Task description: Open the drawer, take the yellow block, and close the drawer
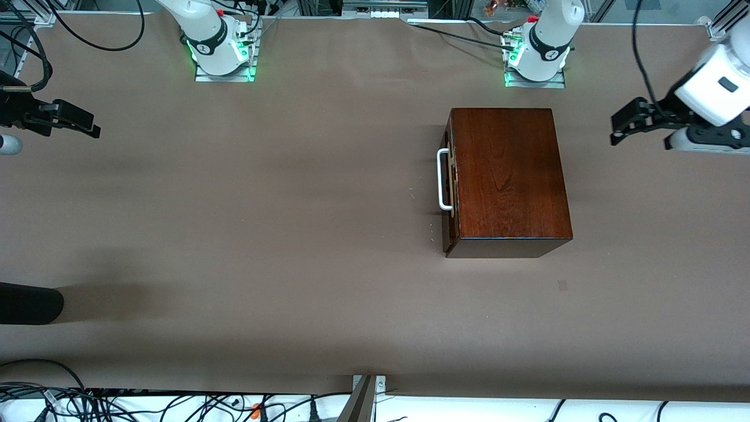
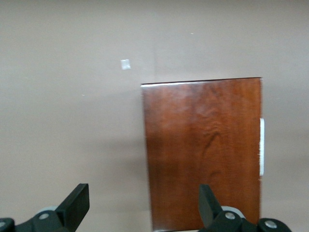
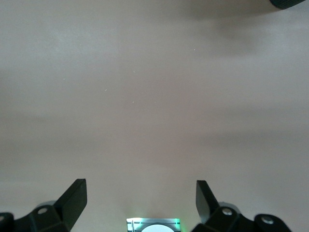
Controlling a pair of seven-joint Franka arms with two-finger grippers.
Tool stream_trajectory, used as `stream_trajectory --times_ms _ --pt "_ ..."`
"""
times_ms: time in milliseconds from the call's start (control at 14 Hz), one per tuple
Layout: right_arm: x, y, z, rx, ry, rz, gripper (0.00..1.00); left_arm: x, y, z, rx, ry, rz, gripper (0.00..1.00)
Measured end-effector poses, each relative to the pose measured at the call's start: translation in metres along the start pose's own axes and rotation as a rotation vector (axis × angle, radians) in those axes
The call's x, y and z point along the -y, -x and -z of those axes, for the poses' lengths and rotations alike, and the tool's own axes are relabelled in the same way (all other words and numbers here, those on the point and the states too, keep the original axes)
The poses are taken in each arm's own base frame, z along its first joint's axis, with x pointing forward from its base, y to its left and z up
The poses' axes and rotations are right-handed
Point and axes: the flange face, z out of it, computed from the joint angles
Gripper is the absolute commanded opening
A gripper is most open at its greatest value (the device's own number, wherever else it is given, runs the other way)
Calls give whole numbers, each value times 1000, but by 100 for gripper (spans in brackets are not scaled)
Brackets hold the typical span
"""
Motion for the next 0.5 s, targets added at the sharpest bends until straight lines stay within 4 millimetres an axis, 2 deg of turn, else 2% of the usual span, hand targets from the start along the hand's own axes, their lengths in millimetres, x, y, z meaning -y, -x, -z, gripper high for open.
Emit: stream_trajectory --times_ms 287,502 --pt "0 0 0 0 0 1 100 -109 23 -9 16 -1 52 100" --pt "1 0 0 0 0 1 100 -192 47 -28 35 -25 60 100"
